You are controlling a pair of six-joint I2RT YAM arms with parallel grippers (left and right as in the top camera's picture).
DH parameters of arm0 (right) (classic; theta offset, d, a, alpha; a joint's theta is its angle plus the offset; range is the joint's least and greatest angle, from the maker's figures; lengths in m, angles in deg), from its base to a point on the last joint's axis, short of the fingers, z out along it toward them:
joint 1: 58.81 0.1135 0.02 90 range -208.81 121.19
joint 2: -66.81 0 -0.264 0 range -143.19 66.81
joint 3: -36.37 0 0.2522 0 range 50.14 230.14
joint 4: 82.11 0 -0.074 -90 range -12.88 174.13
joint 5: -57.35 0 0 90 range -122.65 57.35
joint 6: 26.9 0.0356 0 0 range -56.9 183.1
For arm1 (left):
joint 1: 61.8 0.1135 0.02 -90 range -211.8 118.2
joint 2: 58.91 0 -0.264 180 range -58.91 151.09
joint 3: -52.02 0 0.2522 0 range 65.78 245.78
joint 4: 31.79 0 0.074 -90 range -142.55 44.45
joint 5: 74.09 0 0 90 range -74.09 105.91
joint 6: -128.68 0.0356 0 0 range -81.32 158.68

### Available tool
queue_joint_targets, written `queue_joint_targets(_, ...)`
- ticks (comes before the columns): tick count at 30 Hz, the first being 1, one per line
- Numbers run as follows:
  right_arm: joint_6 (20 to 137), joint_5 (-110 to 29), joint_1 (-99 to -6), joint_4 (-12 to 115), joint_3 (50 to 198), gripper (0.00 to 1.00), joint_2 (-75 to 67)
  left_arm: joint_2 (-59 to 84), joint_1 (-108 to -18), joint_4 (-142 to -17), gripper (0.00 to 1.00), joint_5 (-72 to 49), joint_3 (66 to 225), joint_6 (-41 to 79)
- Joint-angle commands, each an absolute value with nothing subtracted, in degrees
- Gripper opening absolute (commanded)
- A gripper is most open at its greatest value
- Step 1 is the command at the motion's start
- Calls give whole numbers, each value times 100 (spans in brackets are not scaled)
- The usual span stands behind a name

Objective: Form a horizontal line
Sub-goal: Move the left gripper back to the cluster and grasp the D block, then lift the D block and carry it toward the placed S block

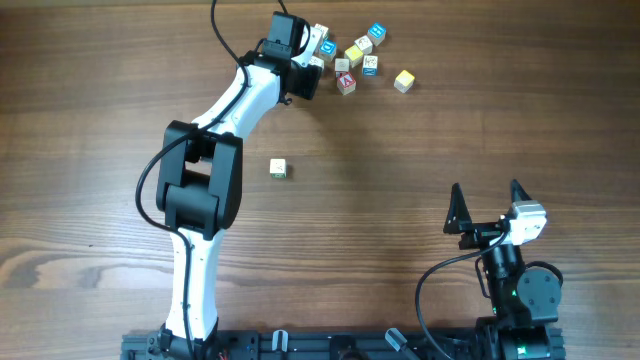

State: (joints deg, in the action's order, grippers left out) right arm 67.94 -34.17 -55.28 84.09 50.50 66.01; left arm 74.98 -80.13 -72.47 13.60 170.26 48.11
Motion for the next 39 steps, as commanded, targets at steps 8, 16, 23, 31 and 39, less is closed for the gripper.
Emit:
queue_joint_targets(8, 6761, -3513, -5546, 8427, 5043, 100, 6617, 7548, -8002, -7203, 54, 1273, 16967, 4853)
queue_joint_targets(16, 6761, -3513, -5546, 8425, 5043, 100, 6617, 7550, -8002, -7066, 49, 1275, 16884, 4853)
queue_joint_targets(23, 6759, -3513, -5546, 8427, 5043, 100, 6617, 7612, -8002, -7098, 49, 1275, 16884, 4853)
queue_joint_targets(31, 6759, -3513, -5546, 8425, 5043, 100, 6617, 7703, -8002, -7164, 47, 1273, 16884, 4851)
queue_joint_targets(39, 6761, -3513, -5546, 8427, 5043, 100, 6617, 7721, -8002, -7061, 40, 1273, 16884, 4650)
